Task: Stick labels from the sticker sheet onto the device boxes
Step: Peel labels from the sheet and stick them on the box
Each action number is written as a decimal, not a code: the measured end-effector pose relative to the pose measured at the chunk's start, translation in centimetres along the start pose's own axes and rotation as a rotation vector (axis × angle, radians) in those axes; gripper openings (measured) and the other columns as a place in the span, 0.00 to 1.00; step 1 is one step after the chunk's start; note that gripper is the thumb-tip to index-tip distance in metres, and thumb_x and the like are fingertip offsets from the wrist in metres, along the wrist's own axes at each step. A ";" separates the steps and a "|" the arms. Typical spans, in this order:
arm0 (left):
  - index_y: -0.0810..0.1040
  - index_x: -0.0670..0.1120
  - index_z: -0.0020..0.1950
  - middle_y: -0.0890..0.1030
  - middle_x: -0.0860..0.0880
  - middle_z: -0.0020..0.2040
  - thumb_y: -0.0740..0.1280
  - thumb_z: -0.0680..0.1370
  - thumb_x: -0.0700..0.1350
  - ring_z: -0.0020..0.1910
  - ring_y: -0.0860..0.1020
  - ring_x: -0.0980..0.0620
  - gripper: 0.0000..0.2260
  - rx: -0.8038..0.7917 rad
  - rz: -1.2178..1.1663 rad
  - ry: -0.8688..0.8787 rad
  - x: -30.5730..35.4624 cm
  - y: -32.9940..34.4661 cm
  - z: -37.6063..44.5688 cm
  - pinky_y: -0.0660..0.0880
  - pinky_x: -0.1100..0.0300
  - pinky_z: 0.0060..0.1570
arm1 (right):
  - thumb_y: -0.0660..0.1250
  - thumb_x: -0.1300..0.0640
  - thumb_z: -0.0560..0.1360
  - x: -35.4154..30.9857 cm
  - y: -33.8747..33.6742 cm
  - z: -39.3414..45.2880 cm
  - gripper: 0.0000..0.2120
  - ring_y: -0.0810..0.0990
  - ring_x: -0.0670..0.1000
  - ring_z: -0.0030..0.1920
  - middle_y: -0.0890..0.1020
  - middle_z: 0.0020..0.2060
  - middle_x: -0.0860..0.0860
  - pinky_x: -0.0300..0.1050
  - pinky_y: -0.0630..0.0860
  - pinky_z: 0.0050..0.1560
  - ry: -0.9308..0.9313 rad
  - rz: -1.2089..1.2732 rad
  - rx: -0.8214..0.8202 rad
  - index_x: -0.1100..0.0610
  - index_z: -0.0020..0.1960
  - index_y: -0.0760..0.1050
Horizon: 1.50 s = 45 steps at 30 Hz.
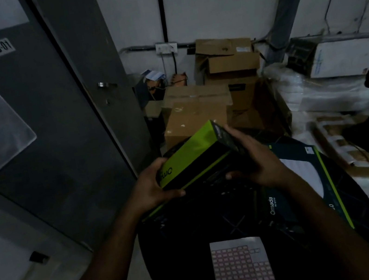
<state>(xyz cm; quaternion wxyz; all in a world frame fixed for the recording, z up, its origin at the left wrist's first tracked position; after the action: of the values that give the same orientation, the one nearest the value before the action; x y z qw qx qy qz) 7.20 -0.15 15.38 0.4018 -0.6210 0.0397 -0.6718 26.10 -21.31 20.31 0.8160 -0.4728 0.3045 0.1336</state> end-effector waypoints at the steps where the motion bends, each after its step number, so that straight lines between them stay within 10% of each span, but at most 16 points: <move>1: 0.73 0.53 0.61 0.81 0.54 0.53 0.84 0.62 0.47 0.52 0.79 0.62 0.32 0.002 -0.033 0.002 -0.2 0.3 -0.2 0.76 0.60 0.51 | 0.75 0.35 0.67 0.0 0.0 0.3 0.49 0.67 0.51 0.75 0.67 0.75 0.45 0.61 0.71 0.68 -0.021 -0.030 -0.017 0.38 0.79 0.52; 6: 0.63 0.59 0.71 0.71 0.64 0.67 0.84 0.60 0.46 0.67 0.72 0.59 0.46 0.083 -0.073 0.176 2.6 0.3 0.5 0.73 0.61 0.64 | 0.68 0.30 0.69 -2.9 4.1 3.0 0.46 0.74 0.57 0.63 0.74 0.64 0.52 0.57 0.75 0.55 -0.212 -0.526 -0.179 0.34 0.79 0.47; 11: 0.73 0.55 0.69 0.75 0.55 0.66 0.84 0.62 0.47 0.66 0.74 0.55 0.38 0.066 -0.007 0.204 -0.3 0.7 -0.5 0.74 0.51 0.65 | 0.70 0.33 0.70 -2.4 8.4 3.4 0.43 0.73 0.61 0.65 0.72 0.67 0.56 0.59 0.69 0.58 -0.212 -0.709 -0.317 0.35 0.78 0.51; 16: 0.75 0.55 0.70 0.70 0.57 0.67 0.78 0.69 0.50 0.67 0.66 0.71 0.30 0.217 0.084 0.137 -2.0 1.9 -1.9 0.64 0.75 0.63 | 0.64 0.36 0.74 -1.3 9.9 1.8 0.34 0.74 0.61 0.66 0.73 0.70 0.56 0.58 0.71 0.58 -0.229 -0.768 -0.172 0.40 0.78 0.59; 21: 0.79 0.45 0.66 0.73 0.44 0.71 0.69 0.78 0.52 0.73 0.68 0.49 0.19 0.265 0.304 0.356 -0.7 3.8 -2.0 0.64 0.59 0.72 | 0.59 0.45 0.78 -2.9 10.3 -0.2 0.21 0.76 0.59 0.67 0.78 0.68 0.52 0.64 0.70 0.65 -0.234 -0.637 0.028 0.48 0.69 0.76; 32: 0.79 0.49 0.66 0.75 0.51 0.70 0.64 0.81 0.46 0.75 0.65 0.52 0.14 0.213 0.128 0.240 -1.1 4.0 -2.3 0.62 0.60 0.73 | 0.78 0.58 0.69 3.0 2.6 -6.0 0.08 0.75 0.53 0.58 0.83 0.56 0.47 0.34 0.69 0.59 0.032 -0.238 0.363 0.50 0.47 0.86; 39: 0.77 0.51 0.69 0.74 0.52 0.71 0.60 0.77 0.40 0.74 0.67 0.49 0.21 0.316 0.562 0.276 1.6 4.7 -3.6 0.62 0.51 0.66 | 0.77 0.66 0.70 3.3 2.2 -7.5 0.08 0.84 0.48 0.50 0.85 0.47 0.54 0.31 0.76 0.52 0.147 0.000 0.577 0.59 0.48 0.86; 45: 0.65 0.52 0.77 0.65 0.53 0.77 0.64 0.76 0.45 0.78 0.59 0.50 0.29 0.204 0.756 0.221 3.3 8.1 -4.2 0.52 0.41 0.75 | 0.63 0.73 0.76 3.0 5.3 -10.9 0.29 0.74 0.42 0.69 0.76 0.70 0.49 0.40 0.69 0.71 0.262 -0.034 0.487 0.53 0.73 0.73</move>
<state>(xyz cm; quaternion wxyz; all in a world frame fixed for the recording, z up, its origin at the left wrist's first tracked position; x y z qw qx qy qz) 7.84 -9.40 12.64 0.6732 -0.4437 0.2414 -0.5400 21.68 -28.12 10.81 0.8615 -0.2809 0.4226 -0.0194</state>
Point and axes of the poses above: each hand's wrist, its own z-axis towards the middle knuckle, its own y-axis out of the palm, x = y × z, the point moved 5 cm from there along z, towards the middle knuckle
